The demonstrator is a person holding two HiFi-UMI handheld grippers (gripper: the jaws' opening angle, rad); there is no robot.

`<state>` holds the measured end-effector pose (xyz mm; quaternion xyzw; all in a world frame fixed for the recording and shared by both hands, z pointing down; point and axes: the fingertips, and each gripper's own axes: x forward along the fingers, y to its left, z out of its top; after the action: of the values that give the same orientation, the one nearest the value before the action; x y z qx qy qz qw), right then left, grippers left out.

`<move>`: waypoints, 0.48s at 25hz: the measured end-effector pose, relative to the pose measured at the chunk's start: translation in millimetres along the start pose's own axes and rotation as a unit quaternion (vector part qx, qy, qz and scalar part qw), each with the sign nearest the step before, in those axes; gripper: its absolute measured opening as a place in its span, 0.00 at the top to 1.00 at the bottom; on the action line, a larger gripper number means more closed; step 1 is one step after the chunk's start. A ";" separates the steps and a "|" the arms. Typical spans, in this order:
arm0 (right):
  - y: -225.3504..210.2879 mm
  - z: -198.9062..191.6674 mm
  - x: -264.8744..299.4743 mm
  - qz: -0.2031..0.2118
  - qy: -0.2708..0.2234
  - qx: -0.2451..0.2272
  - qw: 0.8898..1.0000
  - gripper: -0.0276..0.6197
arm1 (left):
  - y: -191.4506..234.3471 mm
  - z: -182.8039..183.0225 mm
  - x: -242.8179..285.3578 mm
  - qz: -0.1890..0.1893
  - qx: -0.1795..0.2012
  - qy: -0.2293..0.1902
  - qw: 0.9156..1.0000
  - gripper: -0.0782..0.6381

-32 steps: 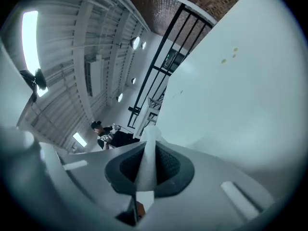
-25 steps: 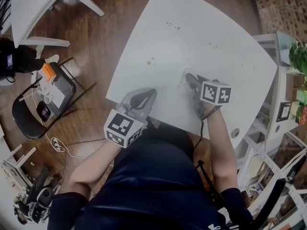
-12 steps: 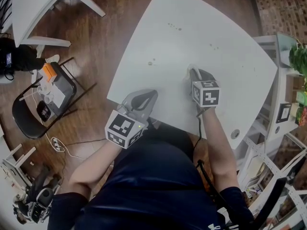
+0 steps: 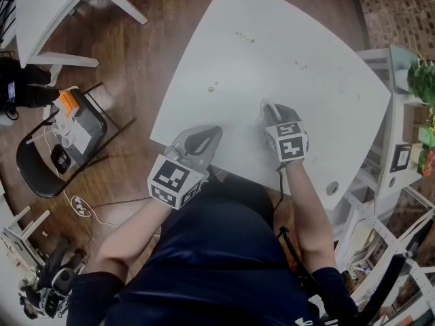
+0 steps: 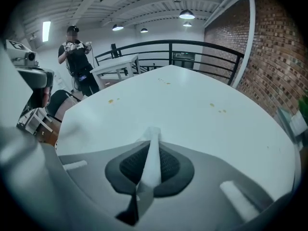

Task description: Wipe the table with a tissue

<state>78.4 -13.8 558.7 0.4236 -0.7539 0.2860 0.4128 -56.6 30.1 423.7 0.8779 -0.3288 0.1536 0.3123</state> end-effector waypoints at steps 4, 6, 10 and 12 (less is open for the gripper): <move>-26.5 -20.2 -12.2 -0.026 -0.003 0.039 0.999 0.94 | -5.4 0.9 3.1 -0.005 0.005 -0.001 1.000 0.89; -40.8 -30.6 -16.0 -0.035 -0.003 0.064 0.997 0.94 | -9.4 0.4 5.0 -0.006 0.006 0.000 1.000 0.89; -53.4 -30.3 -24.6 -0.040 -0.016 0.096 0.994 0.94 | -16.0 1.0 6.9 -0.005 0.005 -0.004 1.000 0.89; -50.2 -21.5 -27.7 -0.035 -0.030 0.097 0.994 0.94 | -15.8 1.2 5.4 -0.002 0.003 -0.007 1.000 0.89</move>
<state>138.8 -9.9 549.5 0.4959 -0.7197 0.3299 0.3566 -41.9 36.0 418.3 0.8805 -0.3290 0.1480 0.3076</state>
